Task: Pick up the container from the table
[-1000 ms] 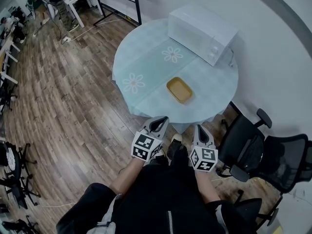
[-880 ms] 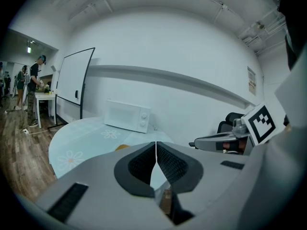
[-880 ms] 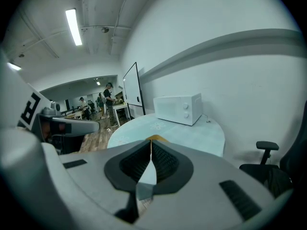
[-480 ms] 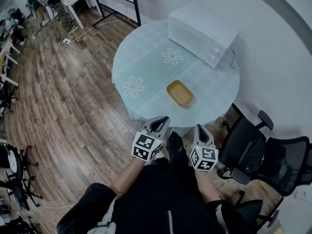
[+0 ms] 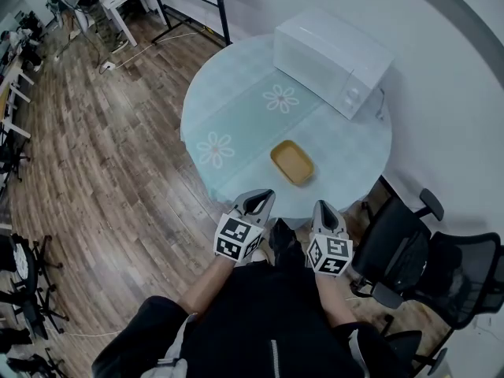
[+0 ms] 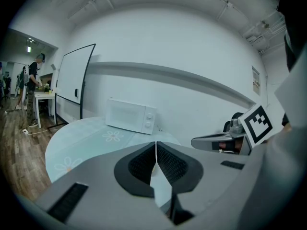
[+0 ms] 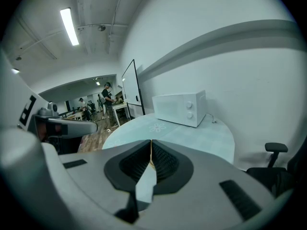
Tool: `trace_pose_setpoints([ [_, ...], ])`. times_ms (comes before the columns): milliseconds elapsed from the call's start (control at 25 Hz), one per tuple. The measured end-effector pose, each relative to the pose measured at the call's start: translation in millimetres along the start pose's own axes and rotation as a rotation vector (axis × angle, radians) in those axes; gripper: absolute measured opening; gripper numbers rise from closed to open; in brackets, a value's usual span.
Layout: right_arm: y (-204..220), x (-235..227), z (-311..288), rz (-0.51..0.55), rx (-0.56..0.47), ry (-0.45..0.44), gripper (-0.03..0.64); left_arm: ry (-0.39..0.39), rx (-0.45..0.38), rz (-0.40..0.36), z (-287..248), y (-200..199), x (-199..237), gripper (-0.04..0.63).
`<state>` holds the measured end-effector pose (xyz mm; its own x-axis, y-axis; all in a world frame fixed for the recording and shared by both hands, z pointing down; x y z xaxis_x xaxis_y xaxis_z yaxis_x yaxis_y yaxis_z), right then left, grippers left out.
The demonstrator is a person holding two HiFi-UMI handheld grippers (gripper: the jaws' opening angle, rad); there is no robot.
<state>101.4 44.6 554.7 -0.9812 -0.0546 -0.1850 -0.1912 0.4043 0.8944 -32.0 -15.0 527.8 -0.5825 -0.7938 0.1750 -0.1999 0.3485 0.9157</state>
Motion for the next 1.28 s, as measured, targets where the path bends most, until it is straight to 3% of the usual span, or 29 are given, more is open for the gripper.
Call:
trace_pose_setpoints([
  [680, -22, -34, -91, 0.002, 0.089, -0.049, 0.029, -0.005, 0.048, 0.014, -74, -30, 43, 0.020],
  [1280, -25, -52, -173, 0.136, 0.232, -0.189, 0.098, -0.070, 0.069, 0.046, -108, -51, 67, 0.020],
])
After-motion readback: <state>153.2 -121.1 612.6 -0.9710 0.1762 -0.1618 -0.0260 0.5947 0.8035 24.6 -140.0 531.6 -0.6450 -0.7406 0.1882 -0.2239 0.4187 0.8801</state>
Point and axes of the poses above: the fingertips, and each gripper's own axes: z backward along the fingers, x to its left, y out of its underside, the point moved 1 cm from there along z, backward along the fingers, and after that the axes turned 4 degrees about -y, right-handed, at the moved point
